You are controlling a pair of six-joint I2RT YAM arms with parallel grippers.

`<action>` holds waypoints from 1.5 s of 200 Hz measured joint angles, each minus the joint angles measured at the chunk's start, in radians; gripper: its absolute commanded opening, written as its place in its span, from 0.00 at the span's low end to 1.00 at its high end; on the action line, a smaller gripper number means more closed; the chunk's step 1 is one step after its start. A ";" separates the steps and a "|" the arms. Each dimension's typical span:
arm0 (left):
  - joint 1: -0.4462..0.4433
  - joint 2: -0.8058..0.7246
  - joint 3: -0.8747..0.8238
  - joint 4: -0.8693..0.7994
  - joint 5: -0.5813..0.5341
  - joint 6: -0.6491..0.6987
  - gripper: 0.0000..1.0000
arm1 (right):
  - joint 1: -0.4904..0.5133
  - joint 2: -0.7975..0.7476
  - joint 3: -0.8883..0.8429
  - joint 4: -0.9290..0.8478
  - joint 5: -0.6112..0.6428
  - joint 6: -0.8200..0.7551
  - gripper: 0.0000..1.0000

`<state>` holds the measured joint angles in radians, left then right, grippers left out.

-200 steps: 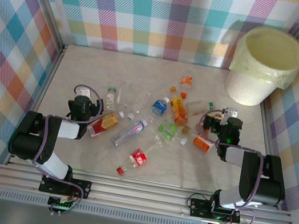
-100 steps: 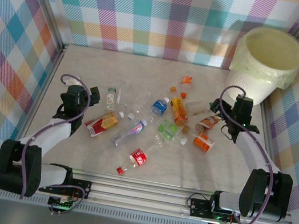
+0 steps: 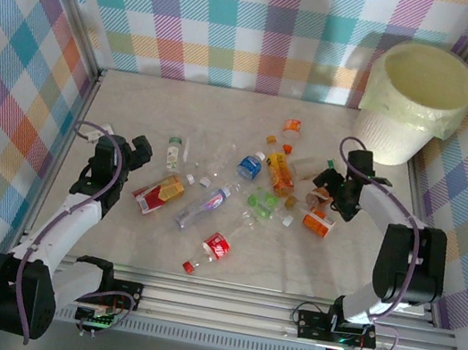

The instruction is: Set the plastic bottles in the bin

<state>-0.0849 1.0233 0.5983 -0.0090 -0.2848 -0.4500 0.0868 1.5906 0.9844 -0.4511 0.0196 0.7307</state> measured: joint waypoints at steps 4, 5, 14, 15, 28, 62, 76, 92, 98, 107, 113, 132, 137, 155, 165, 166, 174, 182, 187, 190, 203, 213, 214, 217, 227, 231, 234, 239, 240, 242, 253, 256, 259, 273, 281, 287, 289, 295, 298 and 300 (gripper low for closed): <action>0.000 0.000 0.000 -0.003 0.000 -0.001 1.00 | 0.003 0.005 0.004 0.000 0.006 0.005 0.96; 0.000 0.000 0.000 -0.003 0.000 -0.002 1.00 | 0.004 0.008 0.006 0.001 0.007 0.008 0.96; 0.000 0.000 0.000 -0.016 0.004 -0.004 1.00 | 0.012 0.020 0.013 0.002 0.017 0.017 0.95; 0.000 0.000 0.000 -0.017 0.004 -0.004 1.00 | 0.013 0.021 0.013 0.002 0.018 0.018 0.95; 0.000 0.001 0.000 -0.028 0.006 -0.006 1.00 | 0.016 0.038 0.018 0.007 0.038 0.030 0.91; 0.000 0.018 0.008 -0.047 0.034 -0.008 1.00 | 0.015 0.097 0.019 0.019 0.080 0.056 0.84; 0.000 0.036 0.027 -0.066 0.046 -0.015 1.00 | 0.015 0.114 0.019 0.028 0.095 0.066 0.80; 0.000 0.048 0.051 -0.081 0.060 -0.029 1.00 | 0.015 0.124 0.019 0.037 0.113 0.074 0.76; 0.000 0.049 0.060 -0.090 0.066 -0.033 1.00 | 0.014 0.124 0.019 0.041 0.121 0.075 0.73; 0.000 0.049 0.072 -0.098 0.076 -0.037 1.00 | 0.014 0.123 0.017 0.049 0.135 0.074 0.69; 0.000 0.049 0.079 -0.102 0.085 -0.041 1.00 | 0.014 0.122 0.014 0.057 0.142 0.071 0.67; -0.002 0.049 0.106 -0.126 0.111 -0.056 1.00 | 0.010 0.109 -0.010 0.082 0.160 0.065 0.58; -0.003 0.049 0.112 -0.130 0.119 -0.059 1.00 | 0.010 0.101 -0.018 0.087 0.164 0.061 0.56; -0.014 0.049 0.137 -0.156 0.149 -0.064 1.00 | 0.005 0.045 -0.057 0.108 0.167 0.027 0.49; -0.025 0.049 0.150 -0.163 0.165 -0.073 1.00 | 0.004 -0.002 -0.080 0.120 0.167 0.011 0.46; -0.026 0.049 0.151 -0.164 0.166 -0.074 1.00 | 0.004 -0.006 -0.082 0.121 0.167 0.008 0.46; -0.036 0.049 0.159 -0.167 0.177 -0.084 1.00 | 0.004 -0.050 -0.094 0.126 0.167 -0.016 0.46; -0.048 0.049 0.166 -0.170 0.189 -0.093 1.00 | 0.004 -0.090 -0.099 0.133 0.163 -0.039 0.45; -0.056 0.049 0.170 -0.170 0.197 -0.102 1.00 | 0.004 -0.115 -0.100 0.140 0.158 -0.056 0.44; -0.061 0.049 0.172 -0.170 0.199 -0.106 1.00 | 0.004 -0.128 -0.100 0.145 0.154 -0.066 0.44; -0.091 0.051 0.180 -0.170 0.214 -0.121 1.00 | 0.004 -0.189 -0.100 0.172 0.128 -0.116 0.43; -0.116 0.058 0.192 -0.169 0.222 -0.131 1.00 | 0.004 -0.230 -0.098 0.190 0.102 -0.150 0.42; -0.120 0.060 0.194 -0.169 0.223 -0.132 1.00 | 0.004 -0.233 -0.098 0.191 0.100 -0.152 0.42; -0.128 0.064 0.200 -0.169 0.223 -0.134 1.00 | 0.004 -0.243 -0.097 0.196 0.092 -0.163 0.42; -0.155 0.080 0.219 -0.168 0.225 -0.138 1.00 | 0.004 -0.267 -0.091 0.212 0.064 -0.188 0.42; -0.167 0.089 0.228 -0.165 0.224 -0.140 1.00 | 0.004 -0.275 -0.085 0.219 0.053 -0.198 0.42; -0.175 0.095 0.234 -0.164 0.224 -0.141 1.00 | 0.004 -0.278 -0.080 0.224 0.045 -0.204 0.42; -0.188 0.104 0.243 -0.161 0.224 -0.142 1.00 | 0.004 -0.282 -0.069 0.231 0.031 -0.217 0.42; -0.190 0.105 0.245 -0.161 0.224 -0.142 1.00 | 0.004 -0.282 -0.067 0.232 0.029 -0.218 0.42; -0.194 0.109 0.248 -0.158 0.224 -0.142 1.00 | 0.004 -0.282 -0.060 0.235 0.023 -0.223 0.42; -0.214 0.124 0.261 -0.148 0.222 -0.143 1.00 | 0.004 -0.282 -0.027 0.259 -0.007 -0.246 0.42; -0.218 0.129 0.265 -0.146 0.221 -0.146 1.00 | 0.004 -0.282 -0.018 0.266 -0.016 -0.253 0.42; -0.221 0.131 0.268 -0.145 0.220 -0.146 1.00 | 0.003 -0.282 -0.006 0.274 -0.025 -0.258 0.42; -0.227 0.143 0.278 -0.146 0.215 -0.157 1.00 | -0.004 -0.265 0.062 0.302 -0.063 -0.288 0.42; -0.227 0.149 0.284 -0.147 0.211 -0.161 1.00 | -0.008 -0.245 0.113 0.318 -0.087 -0.304 0.42; -0.227 0.152 0.286 -0.147 0.207 -0.164 1.00 | -0.013 -0.227 0.152 0.332 -0.103 -0.314 0.42; -0.227 0.153 0.287 -0.148 0.204 -0.164 1.00 | -0.015 -0.220 0.163 0.335 -0.109 -0.318 0.42; -0.227 0.154 0.287 -0.150 0.200 -0.165 1.00 | -0.023 -0.196 0.209 0.346 -0.124 -0.329 0.42; -0.227 0.154 0.288 -0.151 0.196 -0.166 1.00 | -0.026 -0.186 0.229 0.348 -0.131 -0.331 0.42; -0.227 0.154 0.288 -0.151 0.194 -0.167 1.00 | -0.029 -0.178 0.244 0.351 -0.135 -0.334 0.42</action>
<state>-0.3119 1.1774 0.8860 -0.1600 -0.0906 -0.6167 0.0578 1.4128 1.2282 -0.1005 -0.1150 0.3969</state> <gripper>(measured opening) 0.999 0.496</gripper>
